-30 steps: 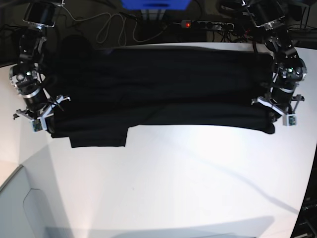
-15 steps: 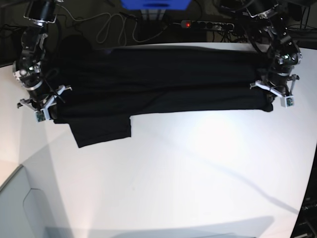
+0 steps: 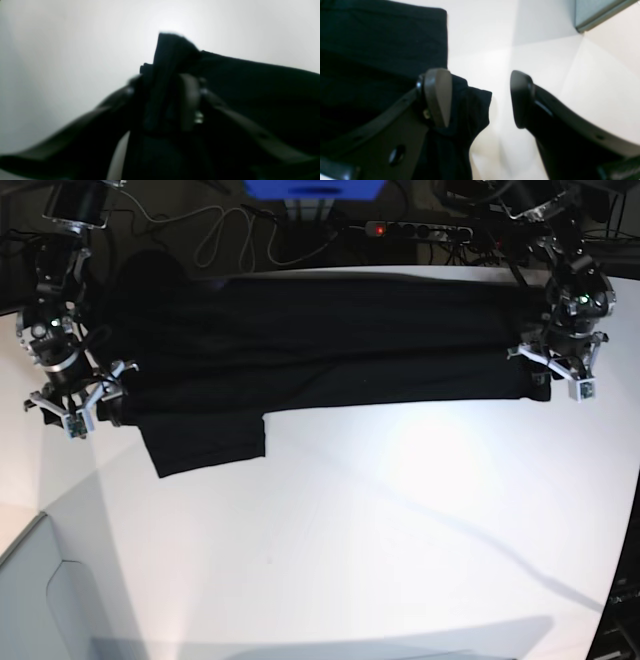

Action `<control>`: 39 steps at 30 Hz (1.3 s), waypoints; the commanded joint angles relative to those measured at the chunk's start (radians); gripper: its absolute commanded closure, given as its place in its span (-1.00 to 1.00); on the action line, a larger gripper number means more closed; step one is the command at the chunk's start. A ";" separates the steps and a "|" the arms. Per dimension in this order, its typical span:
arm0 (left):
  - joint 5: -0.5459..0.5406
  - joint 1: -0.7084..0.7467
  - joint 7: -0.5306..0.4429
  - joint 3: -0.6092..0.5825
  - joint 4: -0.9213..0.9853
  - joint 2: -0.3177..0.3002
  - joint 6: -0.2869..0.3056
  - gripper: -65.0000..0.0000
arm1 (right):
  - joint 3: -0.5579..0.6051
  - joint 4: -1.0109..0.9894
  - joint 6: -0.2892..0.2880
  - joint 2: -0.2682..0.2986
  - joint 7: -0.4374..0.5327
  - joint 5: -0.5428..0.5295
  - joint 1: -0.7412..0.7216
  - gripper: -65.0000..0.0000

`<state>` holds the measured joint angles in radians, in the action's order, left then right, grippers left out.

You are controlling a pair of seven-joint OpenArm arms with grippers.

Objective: Fold the T-shirt properly
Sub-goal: 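Lower the hem onto the folded shirt and open both grippers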

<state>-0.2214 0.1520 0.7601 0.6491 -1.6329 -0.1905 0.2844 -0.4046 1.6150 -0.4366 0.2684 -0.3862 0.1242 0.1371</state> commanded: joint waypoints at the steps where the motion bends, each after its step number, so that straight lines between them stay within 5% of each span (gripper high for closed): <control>1: -0.006 -0.010 -0.021 0.021 -0.020 -0.014 -0.007 0.16 | -0.006 0.024 -0.012 0.016 0.020 -0.008 -0.006 -0.12; 30: -0.002 -0.170 -0.026 0.065 0.075 -0.017 -0.007 0.15 | 0.000 0.026 -0.012 0.018 0.019 -0.008 -0.011 -0.12; 39: -0.006 -0.205 -0.027 0.065 0.142 -0.016 -0.001 -0.14 | 0.002 0.026 -0.012 0.018 0.019 -0.008 -0.012 -0.12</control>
<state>-0.2173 -0.0360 0.7559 0.7109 -1.4769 -0.1913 0.2783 -0.3981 1.6196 -0.4366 0.2691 -0.3893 0.1242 0.1368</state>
